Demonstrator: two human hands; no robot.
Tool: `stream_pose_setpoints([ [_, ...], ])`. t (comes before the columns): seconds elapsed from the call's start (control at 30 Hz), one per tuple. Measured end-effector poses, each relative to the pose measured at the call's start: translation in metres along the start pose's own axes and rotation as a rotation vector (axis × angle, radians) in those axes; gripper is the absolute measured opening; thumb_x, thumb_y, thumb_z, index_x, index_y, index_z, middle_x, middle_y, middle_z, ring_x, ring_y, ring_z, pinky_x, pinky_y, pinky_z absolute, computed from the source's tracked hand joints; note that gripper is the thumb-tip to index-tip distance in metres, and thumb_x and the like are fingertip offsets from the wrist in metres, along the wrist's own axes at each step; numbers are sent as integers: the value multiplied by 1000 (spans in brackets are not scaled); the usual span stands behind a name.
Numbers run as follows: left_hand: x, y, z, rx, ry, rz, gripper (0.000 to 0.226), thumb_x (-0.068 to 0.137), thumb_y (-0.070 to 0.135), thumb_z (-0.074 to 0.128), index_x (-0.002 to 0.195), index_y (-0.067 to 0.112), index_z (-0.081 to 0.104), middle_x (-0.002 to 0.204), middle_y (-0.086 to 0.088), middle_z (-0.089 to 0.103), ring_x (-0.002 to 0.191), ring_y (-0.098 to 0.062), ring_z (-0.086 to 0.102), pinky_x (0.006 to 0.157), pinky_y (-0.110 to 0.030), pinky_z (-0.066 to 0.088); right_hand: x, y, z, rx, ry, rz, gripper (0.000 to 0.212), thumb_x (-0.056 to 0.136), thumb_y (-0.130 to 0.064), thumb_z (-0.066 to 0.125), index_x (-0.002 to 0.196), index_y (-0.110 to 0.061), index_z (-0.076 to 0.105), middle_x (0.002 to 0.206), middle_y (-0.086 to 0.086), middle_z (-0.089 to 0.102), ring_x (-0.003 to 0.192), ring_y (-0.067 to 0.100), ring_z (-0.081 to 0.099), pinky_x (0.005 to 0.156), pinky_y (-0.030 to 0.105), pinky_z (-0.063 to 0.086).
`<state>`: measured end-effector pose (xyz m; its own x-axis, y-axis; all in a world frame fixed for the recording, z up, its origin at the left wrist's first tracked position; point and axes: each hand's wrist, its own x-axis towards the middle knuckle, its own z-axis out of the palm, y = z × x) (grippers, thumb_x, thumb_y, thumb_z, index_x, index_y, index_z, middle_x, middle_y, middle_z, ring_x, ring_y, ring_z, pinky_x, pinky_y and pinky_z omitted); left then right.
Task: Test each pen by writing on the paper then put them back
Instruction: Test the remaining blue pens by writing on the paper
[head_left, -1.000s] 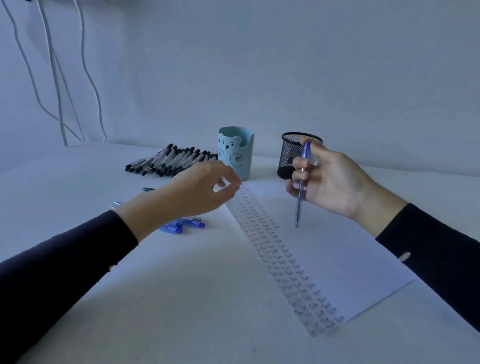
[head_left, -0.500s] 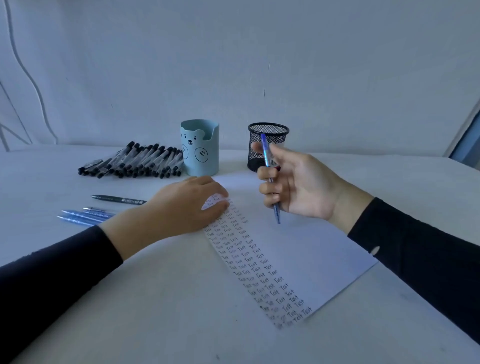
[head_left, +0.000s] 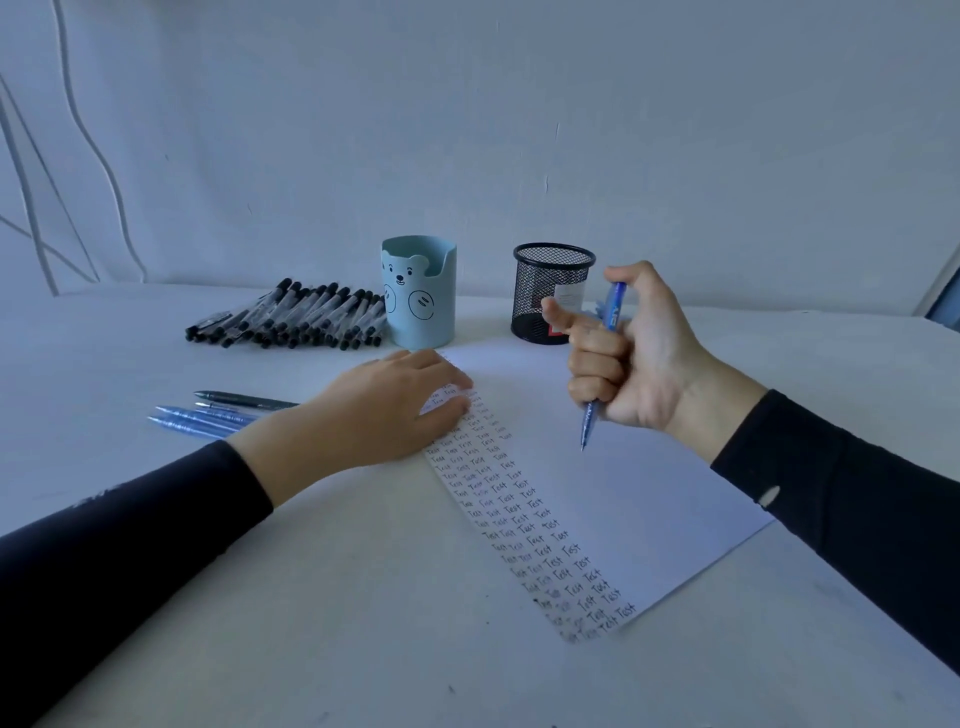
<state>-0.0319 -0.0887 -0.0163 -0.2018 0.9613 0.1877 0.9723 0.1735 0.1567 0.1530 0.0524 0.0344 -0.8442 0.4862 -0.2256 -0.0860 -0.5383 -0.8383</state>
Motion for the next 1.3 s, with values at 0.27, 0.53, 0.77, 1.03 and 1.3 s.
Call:
stream_pose_setpoints([
  [0.27,-4,-2,-3,34,-93,-44,54,96,58,32,146,37,36,153,17,31,140,-9,31,114,-37,30,5,9,6,-233,-94,-106,40,102,-42,40,110,-10,63,47,-6,45,35,7,41,38,17,35],
  [0.53,-6,-1,-3,65,-128,-74,64,94,62,28,151,34,26,159,13,21,145,-10,21,118,-34,21,8,24,4,-482,-112,-92,41,103,-22,28,128,-6,56,85,15,74,68,19,68,59,27,57],
  [0.77,-6,-4,-2,79,-138,-58,68,93,68,22,151,34,25,160,10,21,146,-13,20,118,-36,22,9,39,3,-975,-17,-295,18,89,-30,69,83,-13,68,78,3,73,57,7,47,55,19,38],
  [1.03,-5,-3,-3,83,-150,-58,65,94,64,24,152,34,23,160,9,18,146,-14,19,119,-36,21,16,58,6,-1043,156,-468,44,89,-17,67,51,-15,45,49,3,56,39,8,50,43,18,37],
  [1.3,-5,-4,-1,79,-148,-55,65,94,64,24,152,34,23,160,9,18,146,-14,19,119,-34,19,16,59,5,-1084,147,-494,43,85,-10,68,52,-15,41,46,4,49,42,10,48,44,19,40],
])
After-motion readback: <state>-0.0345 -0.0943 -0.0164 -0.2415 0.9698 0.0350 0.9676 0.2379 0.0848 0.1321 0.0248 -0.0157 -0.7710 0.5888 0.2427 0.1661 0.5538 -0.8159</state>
